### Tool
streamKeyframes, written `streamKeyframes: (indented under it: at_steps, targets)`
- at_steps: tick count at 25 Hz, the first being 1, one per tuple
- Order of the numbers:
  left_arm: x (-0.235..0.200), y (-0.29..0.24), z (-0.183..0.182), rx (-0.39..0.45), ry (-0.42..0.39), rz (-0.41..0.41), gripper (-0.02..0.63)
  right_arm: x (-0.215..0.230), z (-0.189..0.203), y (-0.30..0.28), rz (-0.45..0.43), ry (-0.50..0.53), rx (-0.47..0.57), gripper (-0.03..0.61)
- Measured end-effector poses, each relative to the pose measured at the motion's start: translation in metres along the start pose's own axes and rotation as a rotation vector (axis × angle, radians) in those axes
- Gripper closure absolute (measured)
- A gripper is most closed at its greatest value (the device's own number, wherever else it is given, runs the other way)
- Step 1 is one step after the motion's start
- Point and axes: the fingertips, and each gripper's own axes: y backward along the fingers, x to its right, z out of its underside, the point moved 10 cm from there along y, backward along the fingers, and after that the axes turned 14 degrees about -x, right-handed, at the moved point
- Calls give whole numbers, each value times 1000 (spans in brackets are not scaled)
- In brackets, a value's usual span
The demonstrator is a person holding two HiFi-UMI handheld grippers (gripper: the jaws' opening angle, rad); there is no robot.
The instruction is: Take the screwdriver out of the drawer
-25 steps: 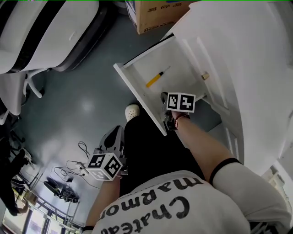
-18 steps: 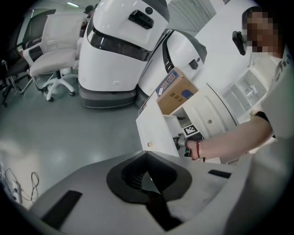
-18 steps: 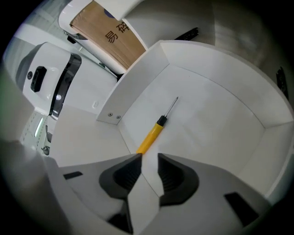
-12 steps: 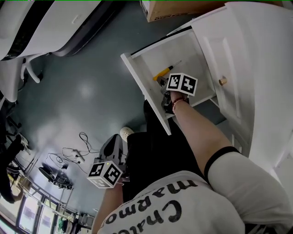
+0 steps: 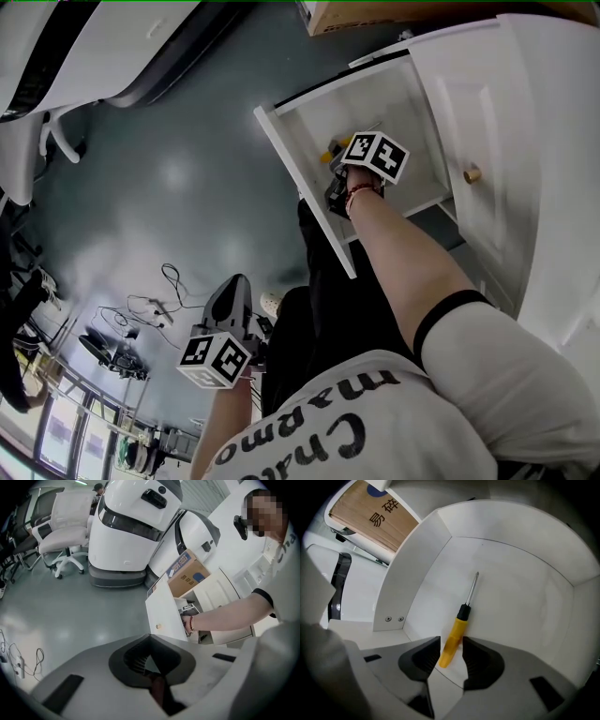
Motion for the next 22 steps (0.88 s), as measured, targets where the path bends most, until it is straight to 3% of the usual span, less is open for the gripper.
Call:
streamKeyframes:
  at_steps: [4, 18, 22]
  targets:
    - [1, 0, -3, -4, -8, 7, 592, 3, 1, 0, 13, -17, 10, 459]
    - [7, -14, -5, -88, -77, 54, 592, 10, 3, 2, -11, 10, 11, 486]
    - [5, -14, -7, -101, -104, 60, 592, 16, 11, 4, 19, 22, -16, 489]
